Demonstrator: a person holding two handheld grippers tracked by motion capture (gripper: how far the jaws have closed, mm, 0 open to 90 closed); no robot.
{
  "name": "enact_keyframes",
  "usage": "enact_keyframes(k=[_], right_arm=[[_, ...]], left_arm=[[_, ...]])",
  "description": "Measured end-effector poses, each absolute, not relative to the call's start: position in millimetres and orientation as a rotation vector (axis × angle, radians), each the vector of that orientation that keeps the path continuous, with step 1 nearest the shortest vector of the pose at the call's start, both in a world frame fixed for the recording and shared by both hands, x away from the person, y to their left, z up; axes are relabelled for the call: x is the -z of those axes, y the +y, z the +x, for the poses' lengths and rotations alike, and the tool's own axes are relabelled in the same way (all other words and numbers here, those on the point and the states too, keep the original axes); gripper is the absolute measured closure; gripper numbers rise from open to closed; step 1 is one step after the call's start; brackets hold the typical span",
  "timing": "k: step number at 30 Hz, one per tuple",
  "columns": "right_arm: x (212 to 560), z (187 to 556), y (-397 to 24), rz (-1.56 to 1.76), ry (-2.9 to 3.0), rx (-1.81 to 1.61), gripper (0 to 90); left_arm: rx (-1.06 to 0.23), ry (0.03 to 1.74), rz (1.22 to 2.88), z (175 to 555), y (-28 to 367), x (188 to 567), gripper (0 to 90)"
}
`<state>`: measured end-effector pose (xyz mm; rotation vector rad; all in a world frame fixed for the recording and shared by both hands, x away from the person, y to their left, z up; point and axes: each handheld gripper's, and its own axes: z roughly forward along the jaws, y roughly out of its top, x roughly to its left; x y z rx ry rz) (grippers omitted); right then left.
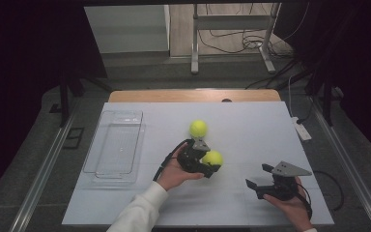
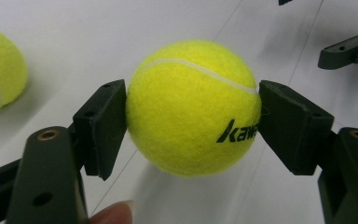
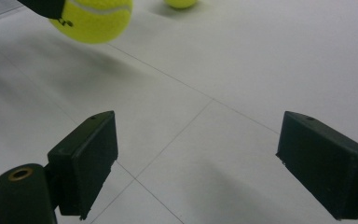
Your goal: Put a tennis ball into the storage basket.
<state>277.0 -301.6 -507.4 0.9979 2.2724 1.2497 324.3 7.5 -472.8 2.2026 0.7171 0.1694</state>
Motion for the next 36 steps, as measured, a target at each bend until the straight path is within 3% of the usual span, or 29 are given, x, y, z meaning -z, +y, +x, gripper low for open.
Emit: enact_keyframes(k=[36], right_arm=[[508.2, 277.5, -299.9, 0.997, 2.275, -1.245, 12.7]], left_arm=[[-0.288, 0.777, 2.053, 296.4, 83.0, 459.0, 27.7]])
